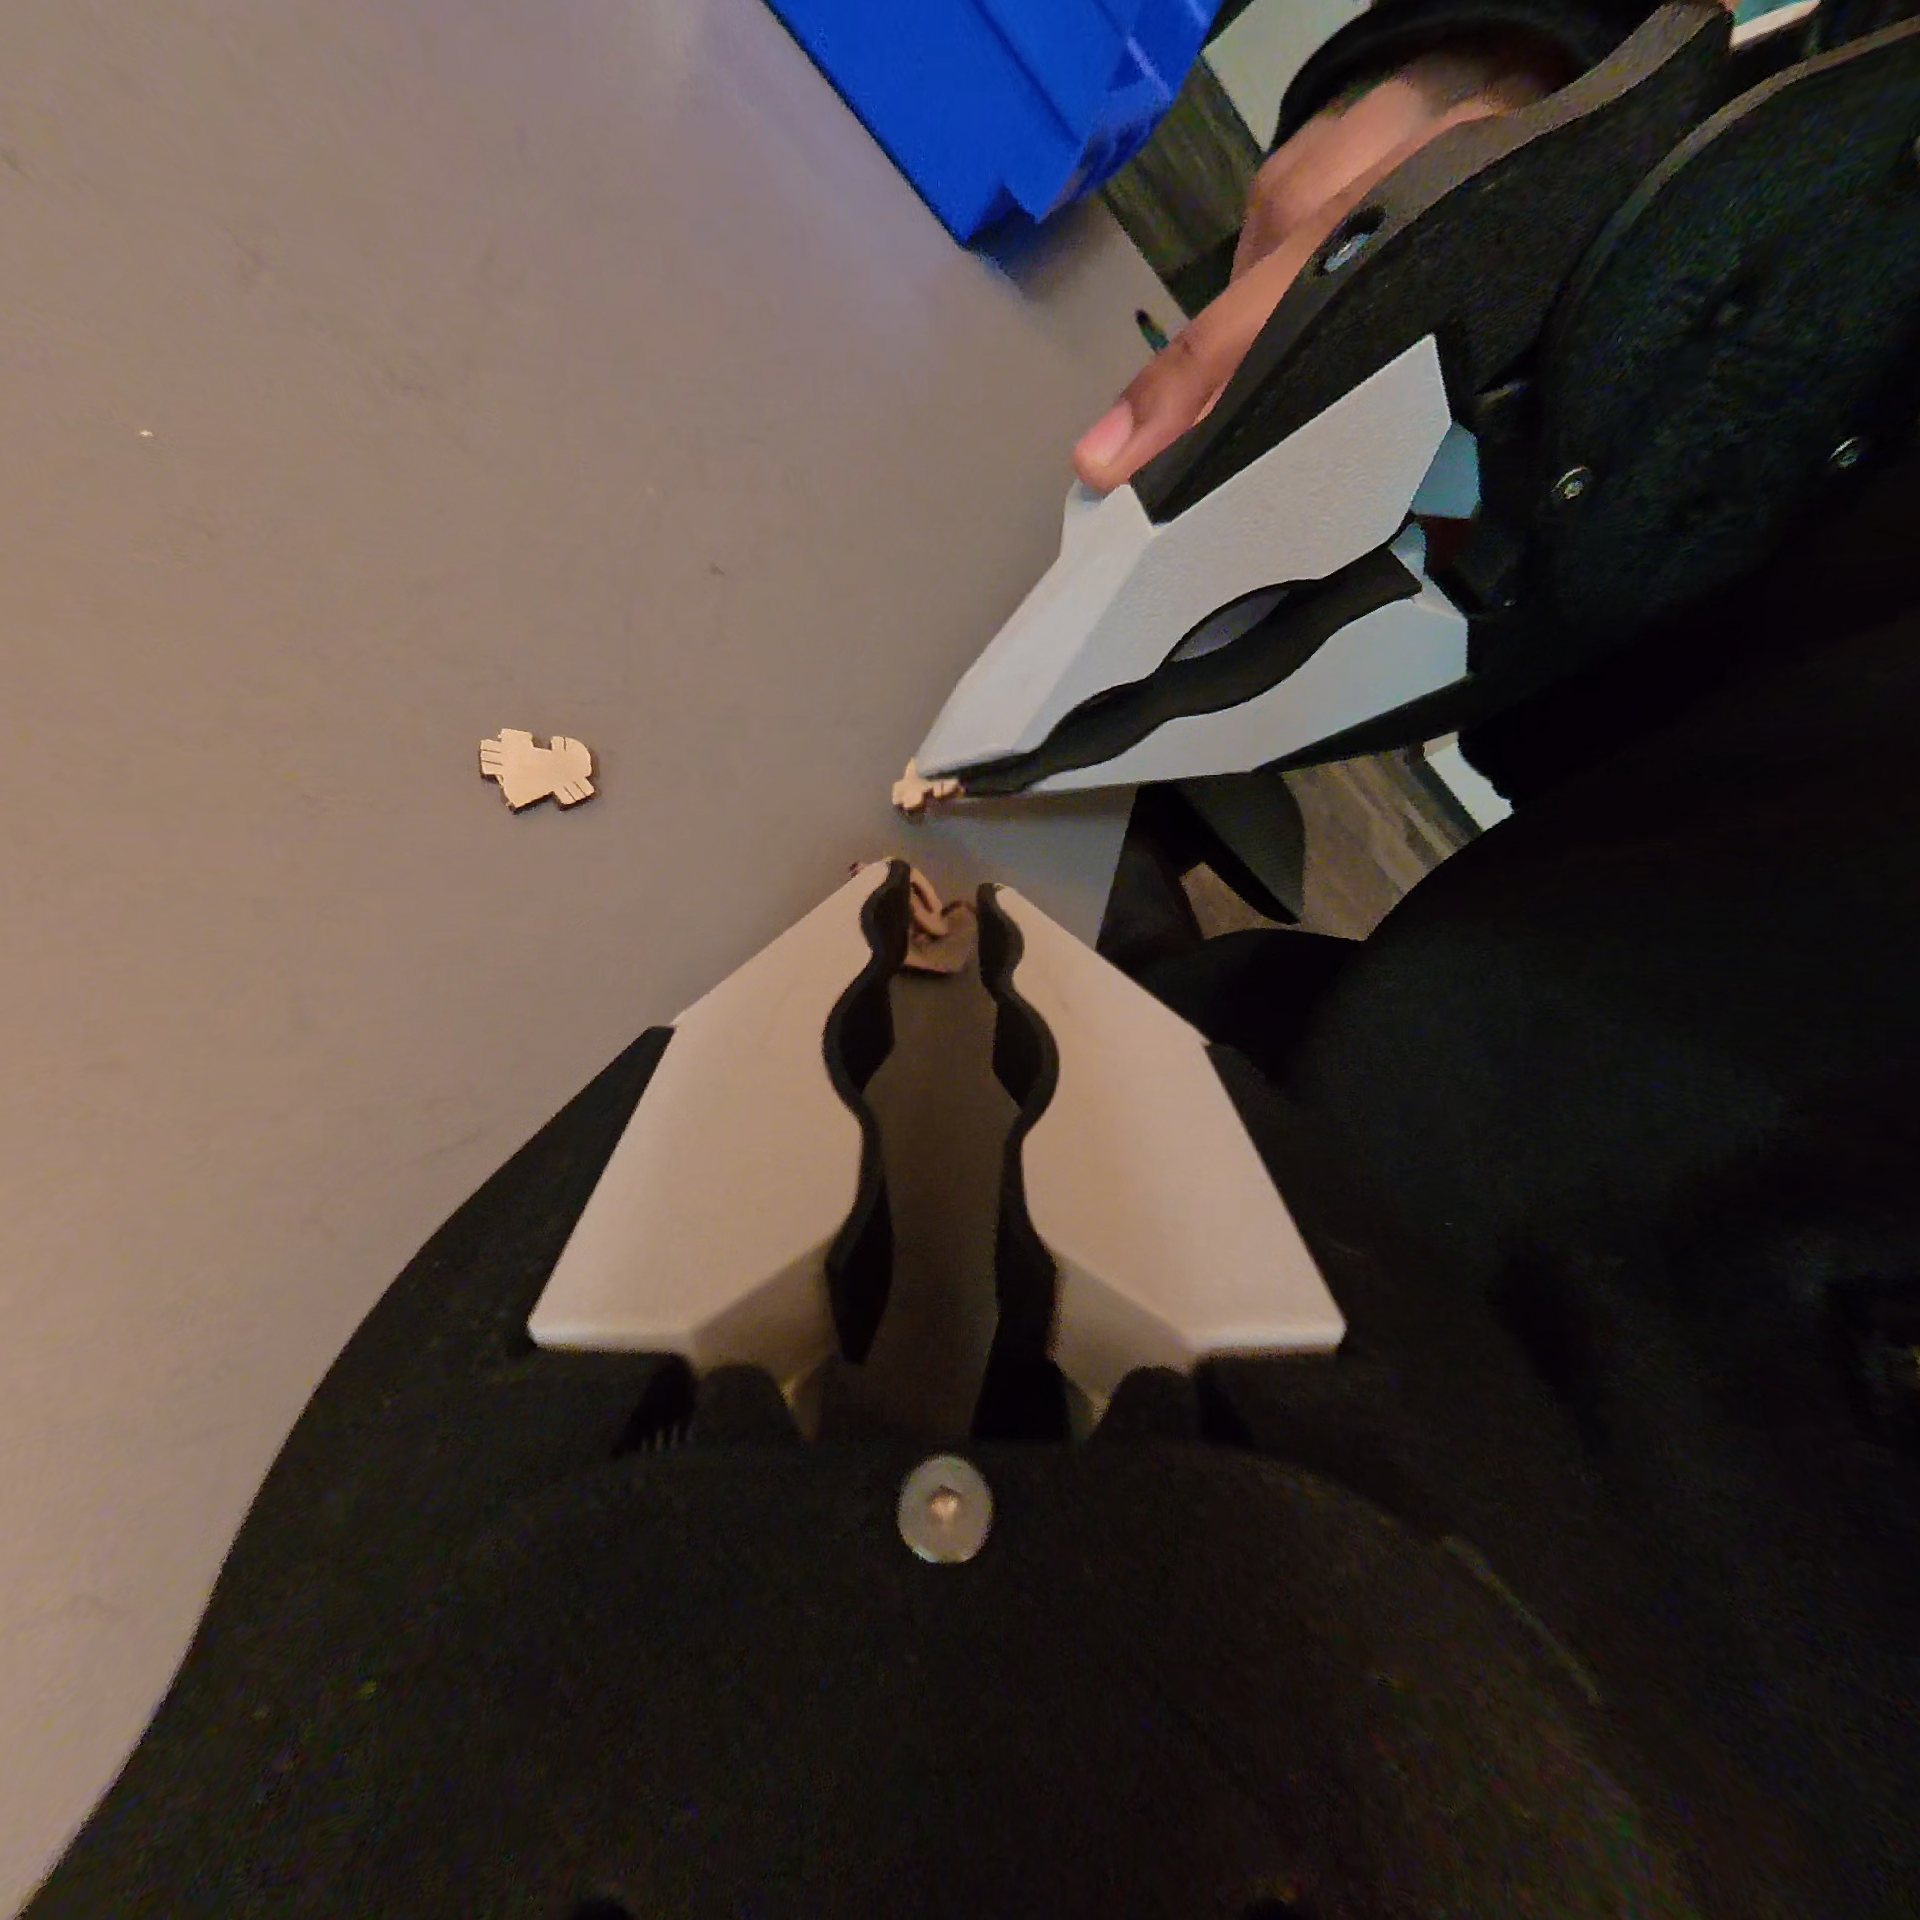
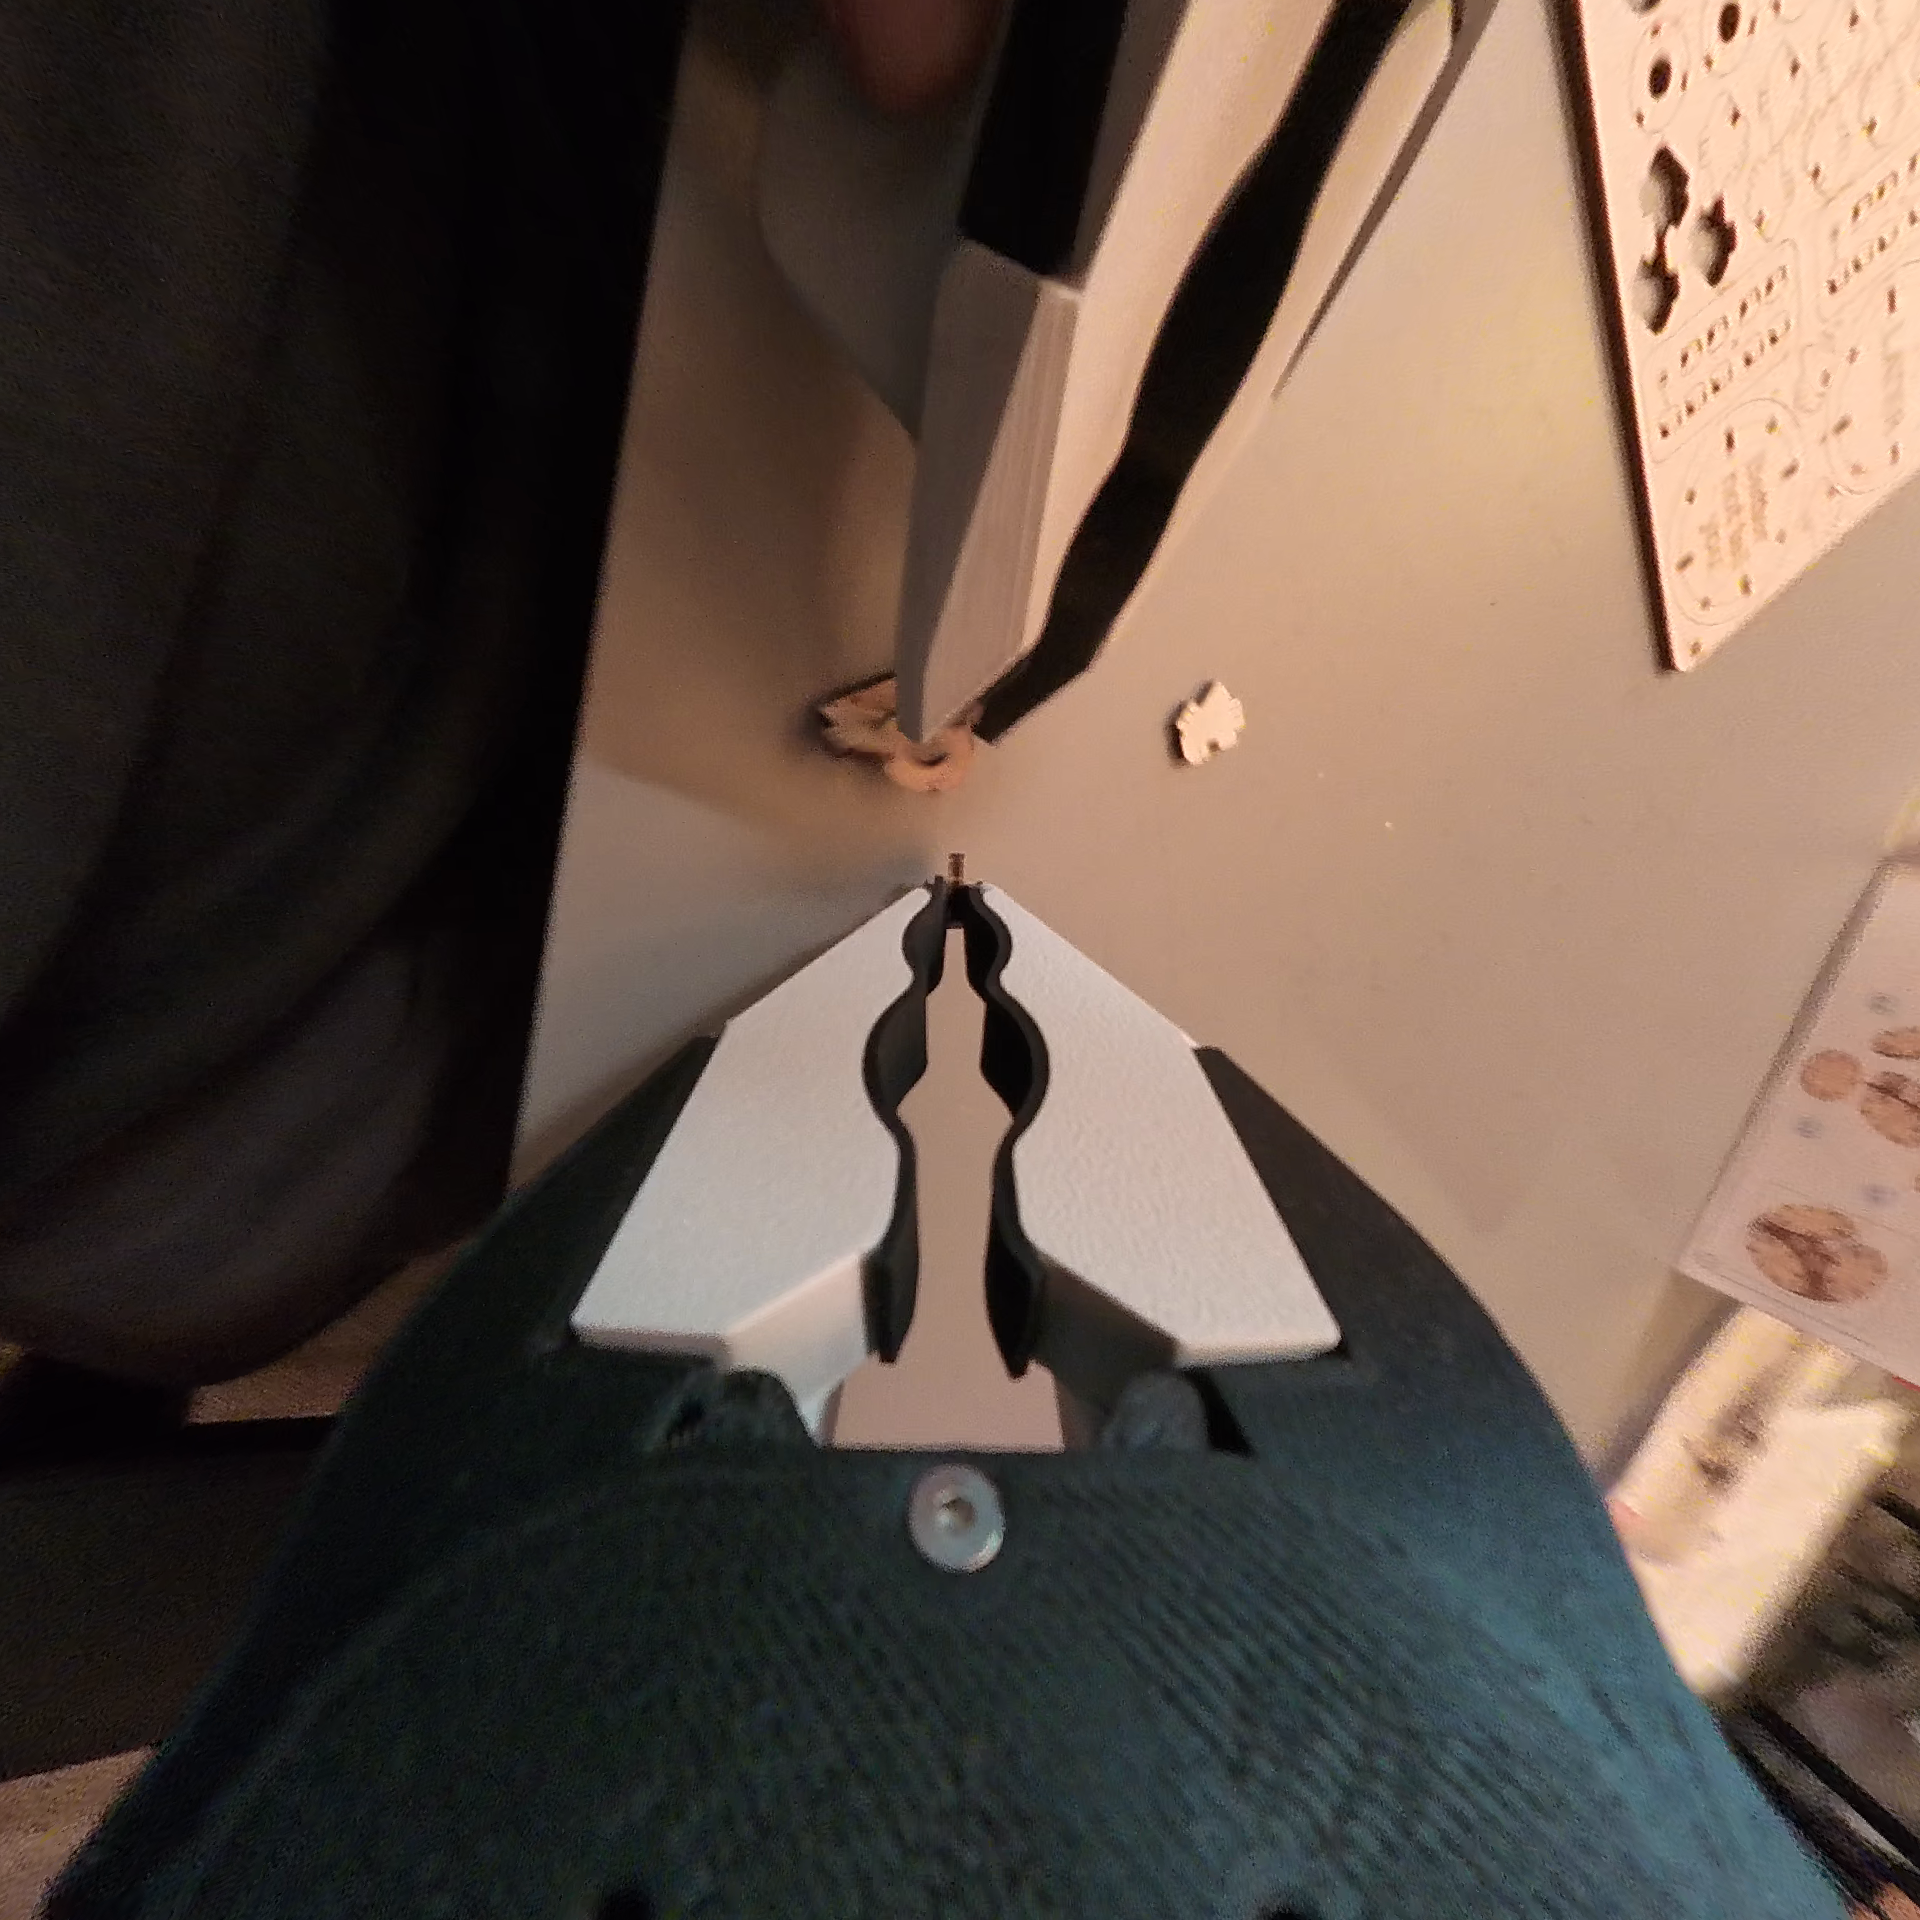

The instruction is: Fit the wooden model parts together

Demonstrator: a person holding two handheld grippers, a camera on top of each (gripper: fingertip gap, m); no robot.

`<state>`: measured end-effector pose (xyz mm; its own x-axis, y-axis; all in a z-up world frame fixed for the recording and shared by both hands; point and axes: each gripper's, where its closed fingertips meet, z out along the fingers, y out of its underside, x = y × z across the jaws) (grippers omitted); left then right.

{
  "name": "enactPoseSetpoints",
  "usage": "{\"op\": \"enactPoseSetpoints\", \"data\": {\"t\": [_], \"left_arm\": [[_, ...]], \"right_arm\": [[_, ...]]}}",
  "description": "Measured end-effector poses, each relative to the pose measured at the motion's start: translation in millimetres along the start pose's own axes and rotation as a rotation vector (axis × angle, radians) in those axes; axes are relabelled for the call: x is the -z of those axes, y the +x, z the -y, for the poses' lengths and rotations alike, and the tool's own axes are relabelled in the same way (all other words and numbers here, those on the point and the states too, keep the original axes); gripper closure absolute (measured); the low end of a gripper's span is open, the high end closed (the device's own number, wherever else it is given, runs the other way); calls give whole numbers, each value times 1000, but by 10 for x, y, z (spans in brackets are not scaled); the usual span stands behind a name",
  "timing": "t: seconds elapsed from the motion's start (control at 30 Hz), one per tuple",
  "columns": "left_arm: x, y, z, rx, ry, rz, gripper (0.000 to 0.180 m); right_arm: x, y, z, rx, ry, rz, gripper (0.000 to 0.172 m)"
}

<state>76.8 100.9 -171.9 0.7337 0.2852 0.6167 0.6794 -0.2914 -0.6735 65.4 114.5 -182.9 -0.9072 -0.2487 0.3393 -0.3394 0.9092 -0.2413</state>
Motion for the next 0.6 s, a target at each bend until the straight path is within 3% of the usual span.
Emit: {"op": "enactPoseSetpoints", "data": {"t": [0.13, 0.33, 0.6], "left_arm": [[-2, 19, -5, 9, -3, -20, 154], [1, -17, -22, 8, 5, 28, 146], [-19, -32, -60, -29, -9, 82, 153]], "right_arm": [[2, -12, 48, 7, 24, 15, 171], [-86, 4, 26, 47, 13, 28, 171], [-85, -11, 110, 77, 19, 62, 171]]}}
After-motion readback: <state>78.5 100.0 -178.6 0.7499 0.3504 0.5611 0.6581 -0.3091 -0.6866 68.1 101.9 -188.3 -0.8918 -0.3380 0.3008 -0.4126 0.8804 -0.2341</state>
